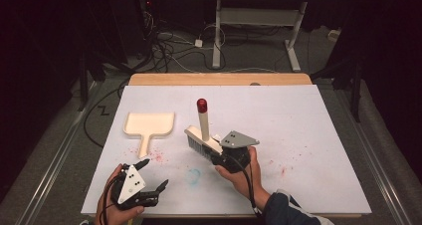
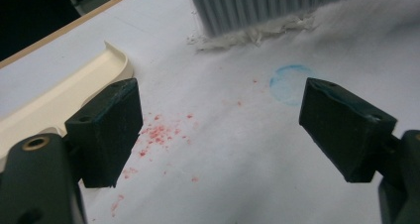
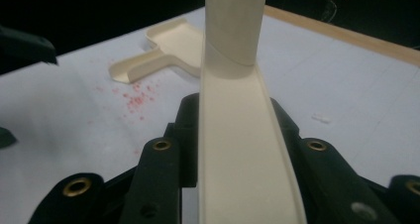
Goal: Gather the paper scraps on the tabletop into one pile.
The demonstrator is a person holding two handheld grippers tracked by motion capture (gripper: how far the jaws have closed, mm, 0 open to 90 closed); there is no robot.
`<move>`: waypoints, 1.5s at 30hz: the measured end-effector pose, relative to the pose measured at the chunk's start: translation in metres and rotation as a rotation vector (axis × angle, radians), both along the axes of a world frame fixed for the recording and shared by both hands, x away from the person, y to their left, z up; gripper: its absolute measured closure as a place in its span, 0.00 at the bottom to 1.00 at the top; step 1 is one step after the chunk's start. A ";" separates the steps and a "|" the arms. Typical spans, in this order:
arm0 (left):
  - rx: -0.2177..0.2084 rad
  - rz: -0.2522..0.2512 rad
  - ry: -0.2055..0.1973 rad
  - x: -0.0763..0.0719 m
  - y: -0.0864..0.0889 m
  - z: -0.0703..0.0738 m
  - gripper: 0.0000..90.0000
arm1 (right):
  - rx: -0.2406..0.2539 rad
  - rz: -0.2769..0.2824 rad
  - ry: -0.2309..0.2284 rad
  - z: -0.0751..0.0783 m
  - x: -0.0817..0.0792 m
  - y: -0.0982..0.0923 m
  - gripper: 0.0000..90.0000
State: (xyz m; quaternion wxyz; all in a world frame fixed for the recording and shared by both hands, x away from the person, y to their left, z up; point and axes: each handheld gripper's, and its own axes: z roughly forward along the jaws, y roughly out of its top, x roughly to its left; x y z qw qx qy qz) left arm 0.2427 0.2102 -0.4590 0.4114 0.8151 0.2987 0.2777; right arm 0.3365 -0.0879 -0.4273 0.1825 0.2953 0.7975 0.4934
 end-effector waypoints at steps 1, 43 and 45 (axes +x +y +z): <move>0.000 0.000 0.000 0.000 0.000 0.000 0.18 | 0.007 0.004 -0.004 0.005 0.000 -0.002 0.76; 0.043 -0.037 0.057 0.006 -0.008 -0.009 0.18 | -0.140 0.356 -0.168 -0.024 0.079 -0.047 0.75; 0.047 -0.039 0.055 0.006 -0.009 -0.009 0.18 | -0.125 0.322 -0.180 -0.020 0.077 -0.051 0.75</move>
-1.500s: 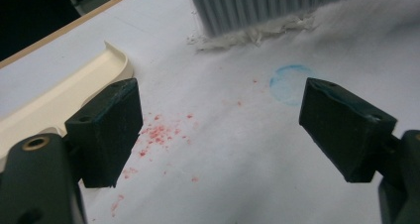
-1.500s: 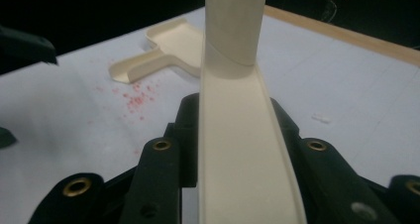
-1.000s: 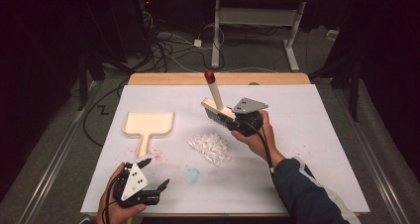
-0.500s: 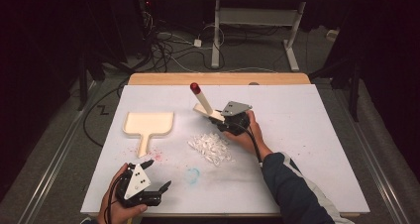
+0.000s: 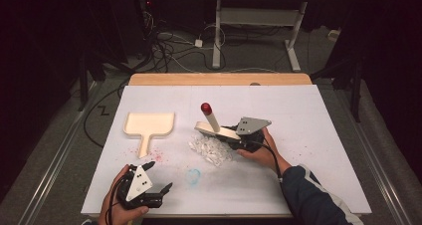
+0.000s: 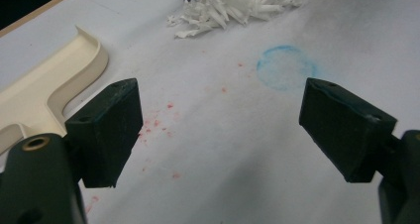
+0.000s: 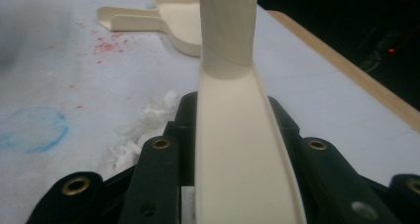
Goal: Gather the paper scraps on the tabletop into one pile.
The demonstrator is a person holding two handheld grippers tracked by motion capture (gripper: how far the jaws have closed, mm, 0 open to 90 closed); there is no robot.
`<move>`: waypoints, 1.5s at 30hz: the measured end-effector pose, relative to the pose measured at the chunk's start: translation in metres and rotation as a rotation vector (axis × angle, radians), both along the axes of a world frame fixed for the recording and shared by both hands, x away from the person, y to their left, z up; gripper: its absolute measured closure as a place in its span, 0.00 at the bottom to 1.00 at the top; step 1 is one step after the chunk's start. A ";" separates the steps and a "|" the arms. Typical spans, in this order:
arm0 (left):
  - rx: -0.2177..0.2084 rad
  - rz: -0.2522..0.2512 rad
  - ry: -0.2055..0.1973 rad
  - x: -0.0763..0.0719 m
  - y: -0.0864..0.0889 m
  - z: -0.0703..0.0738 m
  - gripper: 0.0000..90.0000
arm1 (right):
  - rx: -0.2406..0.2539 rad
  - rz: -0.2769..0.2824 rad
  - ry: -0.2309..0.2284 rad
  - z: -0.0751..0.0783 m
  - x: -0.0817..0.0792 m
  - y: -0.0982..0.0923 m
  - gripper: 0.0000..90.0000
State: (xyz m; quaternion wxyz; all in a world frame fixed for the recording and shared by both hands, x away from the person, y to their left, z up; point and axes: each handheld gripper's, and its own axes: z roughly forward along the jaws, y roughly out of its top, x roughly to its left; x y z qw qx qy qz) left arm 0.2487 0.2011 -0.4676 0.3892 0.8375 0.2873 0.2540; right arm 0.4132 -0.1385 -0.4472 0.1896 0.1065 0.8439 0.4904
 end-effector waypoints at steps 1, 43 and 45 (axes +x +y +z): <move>0.002 -0.002 -0.001 0.000 0.000 0.000 0.18 | 0.003 -0.018 -0.011 0.002 -0.001 -0.002 0.76; 0.029 -0.026 -0.015 0.001 -0.007 0.001 0.18 | 0.066 -0.112 0.109 0.025 -0.077 -0.060 0.76; 0.034 -0.023 -0.018 0.001 -0.006 0.001 0.18 | 0.070 -0.115 0.105 0.028 -0.079 -0.064 0.76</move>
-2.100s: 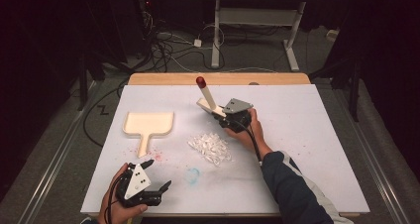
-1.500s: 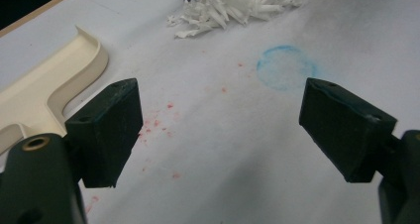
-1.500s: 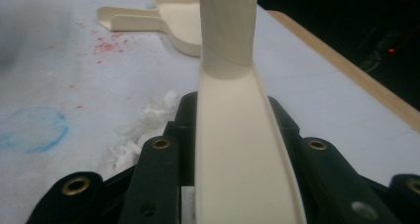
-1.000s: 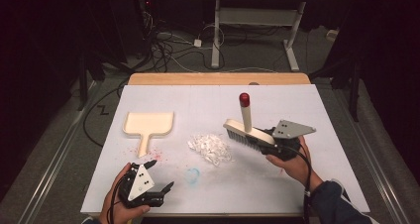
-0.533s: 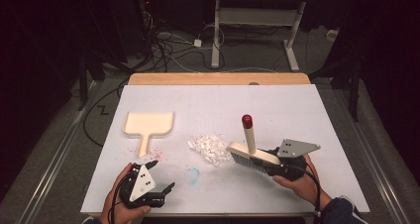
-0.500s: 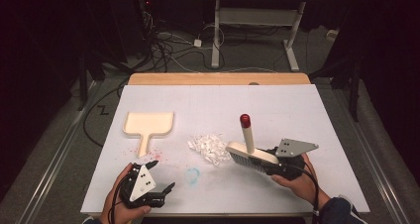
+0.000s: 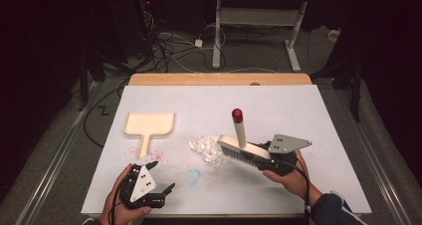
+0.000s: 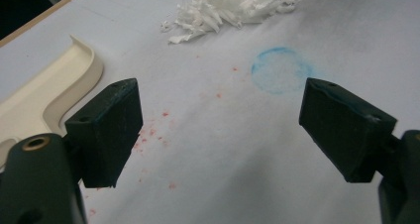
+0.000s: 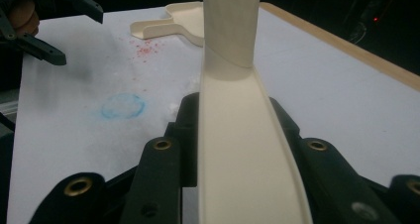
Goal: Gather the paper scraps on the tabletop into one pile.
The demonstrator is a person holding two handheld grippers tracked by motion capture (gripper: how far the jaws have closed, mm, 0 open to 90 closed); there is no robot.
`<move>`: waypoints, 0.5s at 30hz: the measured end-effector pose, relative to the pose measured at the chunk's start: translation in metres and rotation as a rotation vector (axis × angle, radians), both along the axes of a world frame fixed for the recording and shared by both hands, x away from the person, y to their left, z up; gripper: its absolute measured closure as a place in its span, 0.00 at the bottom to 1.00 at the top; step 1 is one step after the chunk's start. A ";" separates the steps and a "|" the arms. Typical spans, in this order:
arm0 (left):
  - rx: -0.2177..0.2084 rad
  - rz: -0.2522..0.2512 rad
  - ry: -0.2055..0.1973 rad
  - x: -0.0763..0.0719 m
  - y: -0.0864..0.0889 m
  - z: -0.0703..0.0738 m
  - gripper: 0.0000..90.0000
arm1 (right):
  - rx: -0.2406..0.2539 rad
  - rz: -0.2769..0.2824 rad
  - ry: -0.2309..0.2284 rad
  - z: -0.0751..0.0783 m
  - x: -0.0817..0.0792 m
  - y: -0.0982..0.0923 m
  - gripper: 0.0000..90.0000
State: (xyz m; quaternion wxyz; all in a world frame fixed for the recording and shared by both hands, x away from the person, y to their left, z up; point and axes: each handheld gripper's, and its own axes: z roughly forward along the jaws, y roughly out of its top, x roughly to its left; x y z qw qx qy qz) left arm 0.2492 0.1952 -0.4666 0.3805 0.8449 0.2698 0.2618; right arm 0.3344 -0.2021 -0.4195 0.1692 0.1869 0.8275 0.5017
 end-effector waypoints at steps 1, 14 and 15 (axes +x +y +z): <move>0.002 0.002 -0.001 0.000 0.000 0.000 0.18 | 0.001 -0.018 -0.011 0.006 -0.005 -0.009 0.76; 0.035 0.007 -0.015 0.001 -0.003 0.000 0.18 | -0.005 -0.070 0.032 0.027 -0.038 -0.063 0.76; 0.033 0.007 -0.015 0.001 -0.003 0.000 0.18 | -0.009 -0.078 0.043 0.026 -0.041 -0.067 0.76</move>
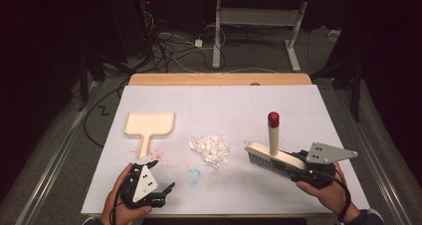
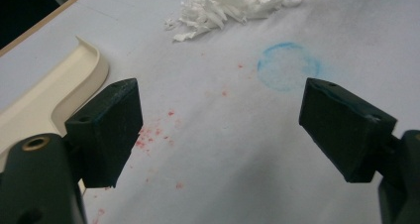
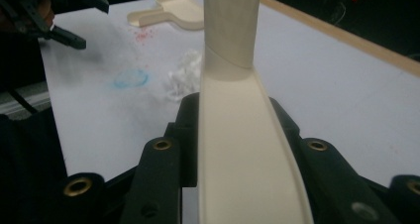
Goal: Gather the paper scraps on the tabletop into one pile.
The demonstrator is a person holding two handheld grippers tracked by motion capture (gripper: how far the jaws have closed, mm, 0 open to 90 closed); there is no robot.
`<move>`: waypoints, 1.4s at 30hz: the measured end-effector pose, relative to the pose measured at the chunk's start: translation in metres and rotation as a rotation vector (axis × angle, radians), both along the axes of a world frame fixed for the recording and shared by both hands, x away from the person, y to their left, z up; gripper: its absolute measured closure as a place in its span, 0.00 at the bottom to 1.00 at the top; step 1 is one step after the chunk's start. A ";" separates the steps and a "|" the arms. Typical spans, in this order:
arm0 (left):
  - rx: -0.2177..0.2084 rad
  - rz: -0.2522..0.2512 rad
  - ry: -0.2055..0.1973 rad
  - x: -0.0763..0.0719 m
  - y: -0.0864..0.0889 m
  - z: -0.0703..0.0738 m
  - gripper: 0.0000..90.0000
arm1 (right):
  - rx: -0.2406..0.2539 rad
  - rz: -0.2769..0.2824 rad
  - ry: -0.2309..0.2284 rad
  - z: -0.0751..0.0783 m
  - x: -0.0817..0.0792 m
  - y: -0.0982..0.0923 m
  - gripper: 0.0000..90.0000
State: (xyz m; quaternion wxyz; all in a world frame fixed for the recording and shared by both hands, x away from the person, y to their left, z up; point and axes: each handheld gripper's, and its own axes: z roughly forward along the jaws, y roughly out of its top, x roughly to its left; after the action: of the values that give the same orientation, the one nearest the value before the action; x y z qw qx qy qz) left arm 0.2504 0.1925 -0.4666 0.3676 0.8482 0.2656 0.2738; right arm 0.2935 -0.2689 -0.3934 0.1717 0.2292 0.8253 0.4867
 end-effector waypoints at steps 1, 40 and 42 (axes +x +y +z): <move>0.002 0.000 0.000 0.000 0.000 0.000 0.18 | -0.009 -0.004 0.014 -0.001 -0.003 -0.003 0.76; 0.031 -0.022 0.013 0.004 -0.004 -0.001 0.18 | 0.053 -0.165 0.545 -0.038 0.084 -0.065 0.52; 0.032 -0.022 0.012 0.004 -0.004 -0.001 0.18 | 0.046 -0.190 0.532 -0.038 0.085 -0.066 0.50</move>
State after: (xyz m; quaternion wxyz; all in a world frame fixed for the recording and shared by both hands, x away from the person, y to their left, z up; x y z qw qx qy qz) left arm 0.2541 0.1883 -0.4679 0.3555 0.8584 0.2539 0.2689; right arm 0.3786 -0.3349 -0.4314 -0.0113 0.4289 0.8051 0.4096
